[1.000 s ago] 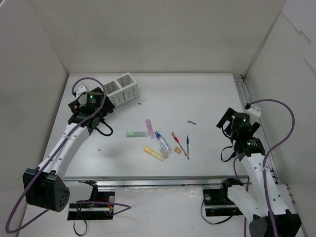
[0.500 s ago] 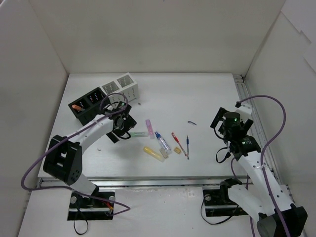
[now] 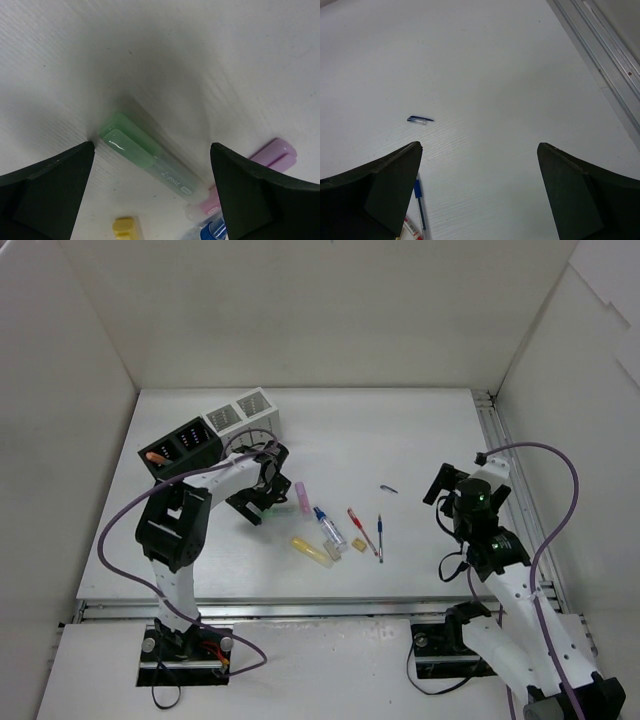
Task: Sort the stationery into containers
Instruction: Pick up the pen from the center of the board, then place the pen in the storage box, then pick up the pen from the center of the board, then place the pen in the storage box.
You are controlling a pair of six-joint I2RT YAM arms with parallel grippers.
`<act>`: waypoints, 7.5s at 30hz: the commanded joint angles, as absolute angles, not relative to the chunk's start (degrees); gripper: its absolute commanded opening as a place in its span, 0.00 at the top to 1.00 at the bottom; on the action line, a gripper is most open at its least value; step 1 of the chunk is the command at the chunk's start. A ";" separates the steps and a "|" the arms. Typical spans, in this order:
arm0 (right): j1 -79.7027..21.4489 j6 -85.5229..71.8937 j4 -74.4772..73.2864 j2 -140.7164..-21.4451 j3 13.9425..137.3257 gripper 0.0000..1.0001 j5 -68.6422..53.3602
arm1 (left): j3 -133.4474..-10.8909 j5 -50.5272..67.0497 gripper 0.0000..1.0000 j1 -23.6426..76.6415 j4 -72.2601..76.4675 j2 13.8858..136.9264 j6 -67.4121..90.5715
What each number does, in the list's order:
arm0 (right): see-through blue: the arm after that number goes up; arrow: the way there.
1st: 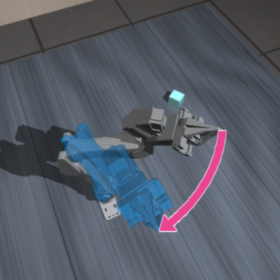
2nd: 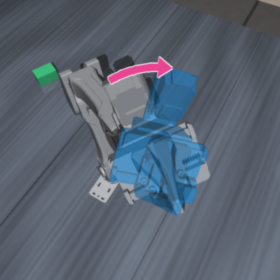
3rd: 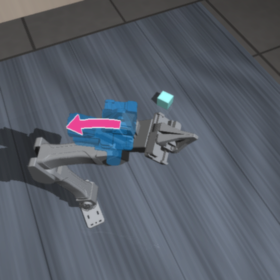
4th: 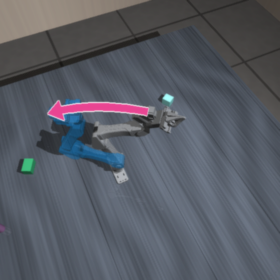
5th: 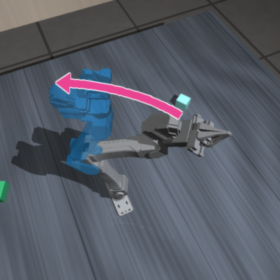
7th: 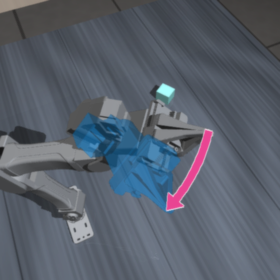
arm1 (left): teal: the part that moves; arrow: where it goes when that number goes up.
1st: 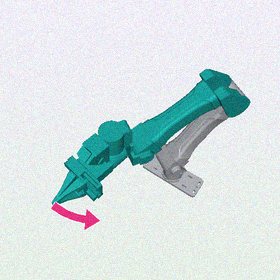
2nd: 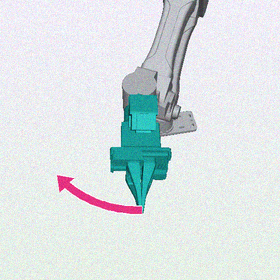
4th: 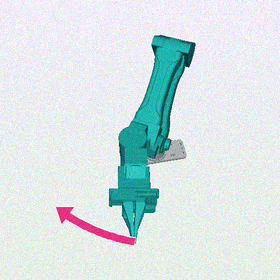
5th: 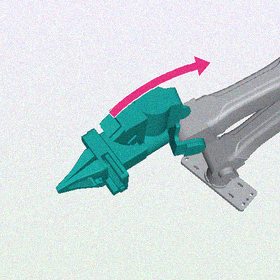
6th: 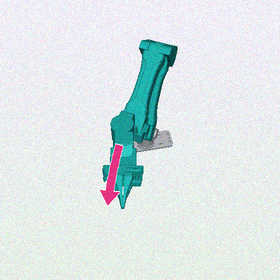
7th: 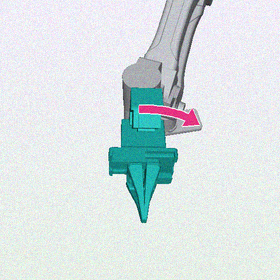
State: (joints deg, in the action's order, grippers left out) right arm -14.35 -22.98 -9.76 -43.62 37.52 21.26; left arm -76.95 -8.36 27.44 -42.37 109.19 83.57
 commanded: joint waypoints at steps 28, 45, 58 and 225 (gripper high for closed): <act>-14.85 -21.36 -3.25 -40.43 36.21 0.02 22.32 | -82.70 -22.48 1.00 25.06 -50.01 97.22 75.78; -15.12 -20.48 -1.94 -41.66 36.12 0.02 22.41 | -62.85 -34.98 0.98 8.82 6.75 60.90 4.25; -15.29 -19.86 -1.93 -42.10 35.86 0.02 23.82 | -68.12 -31.99 1.00 -2.19 11.42 81.64 15.46; -46.85 -13.45 3.78 -119.62 82.97 0.86 6.95 | -64.60 -30.15 0.00 -3.16 0.63 80.17 26.19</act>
